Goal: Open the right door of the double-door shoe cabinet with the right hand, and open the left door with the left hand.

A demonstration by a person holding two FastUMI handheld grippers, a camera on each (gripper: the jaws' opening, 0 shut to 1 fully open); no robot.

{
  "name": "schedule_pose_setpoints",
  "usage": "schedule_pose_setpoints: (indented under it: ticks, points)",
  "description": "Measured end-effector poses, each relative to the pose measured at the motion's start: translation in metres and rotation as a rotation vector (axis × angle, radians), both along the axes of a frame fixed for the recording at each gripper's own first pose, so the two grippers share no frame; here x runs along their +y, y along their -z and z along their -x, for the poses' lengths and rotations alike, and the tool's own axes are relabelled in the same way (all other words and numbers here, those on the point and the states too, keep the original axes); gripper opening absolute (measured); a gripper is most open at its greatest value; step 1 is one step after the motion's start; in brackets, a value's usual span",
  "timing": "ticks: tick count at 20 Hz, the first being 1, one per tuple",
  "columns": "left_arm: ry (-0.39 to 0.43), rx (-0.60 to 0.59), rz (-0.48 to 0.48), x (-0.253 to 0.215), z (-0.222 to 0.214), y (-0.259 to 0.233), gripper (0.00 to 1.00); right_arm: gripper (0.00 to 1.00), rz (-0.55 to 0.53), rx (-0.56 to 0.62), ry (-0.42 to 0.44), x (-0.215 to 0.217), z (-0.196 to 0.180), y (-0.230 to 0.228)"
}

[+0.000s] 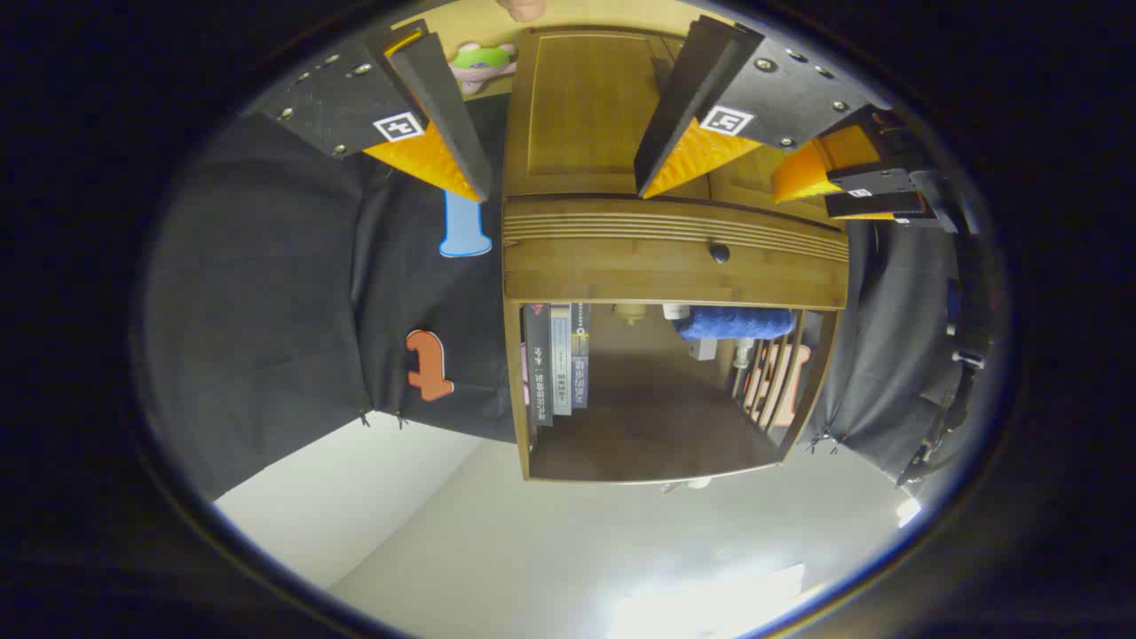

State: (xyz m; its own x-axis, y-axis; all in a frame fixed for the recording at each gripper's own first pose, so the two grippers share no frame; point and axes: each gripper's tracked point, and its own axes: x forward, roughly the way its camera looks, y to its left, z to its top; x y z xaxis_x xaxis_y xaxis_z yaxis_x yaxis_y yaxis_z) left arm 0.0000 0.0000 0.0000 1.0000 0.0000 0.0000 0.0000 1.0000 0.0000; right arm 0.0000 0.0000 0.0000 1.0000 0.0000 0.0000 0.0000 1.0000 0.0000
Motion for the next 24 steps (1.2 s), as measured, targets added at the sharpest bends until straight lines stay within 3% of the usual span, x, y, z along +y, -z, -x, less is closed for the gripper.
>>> schedule_pose_setpoints:
  ticks: [2, 9, 10, 12, 13, 16, 18, 19, 20, 24]
  points:
    - [-0.006, -0.002, -0.001, 0.002, 0.0, 0.0, 0.92, 0.93, 0.002, -0.002, -0.004, 0.003, -0.001, -0.001]
    - [-0.026, -0.001, 0.012, 0.011, -0.004, 0.001, 0.92, 0.93, 0.013, -0.004, -0.013, 0.009, -0.006, -0.001]
    - [-0.026, -0.004, 0.014, 0.012, -0.003, 0.0, 0.92, 0.97, 0.013, -0.003, -0.013, 0.01, -0.006, 0.0]
    - [-0.027, -0.008, 0.012, 0.013, -0.005, -0.001, 0.92, 0.93, 0.014, -0.002, -0.013, 0.011, -0.007, -0.001]
    - [-0.028, -0.012, 0.009, 0.014, -0.005, -0.002, 0.92, 0.97, 0.014, -0.003, -0.013, 0.012, -0.008, -0.001]
    - [-0.032, -0.017, 0.005, 0.016, -0.005, -0.003, 0.92, 0.93, 0.016, -0.002, -0.019, 0.015, -0.008, -0.001]
    - [-0.035, -0.016, 0.006, 0.018, -0.006, -0.003, 0.92, 0.97, 0.017, 0.0, -0.023, 0.018, -0.009, 0.0]
    - [-0.035, -0.016, 0.006, 0.018, -0.006, -0.003, 0.92, 0.93, 0.016, 0.0, -0.025, 0.019, -0.009, 0.0]
    - [-0.035, -0.015, 0.006, 0.019, -0.005, -0.002, 0.92, 0.97, 0.014, 0.001, -0.026, 0.02, -0.008, 0.001]
    - [-0.044, -0.016, 0.001, 0.024, -0.005, -0.003, 0.92, 0.97, 0.015, 0.007, -0.03, 0.024, -0.01, 0.003]
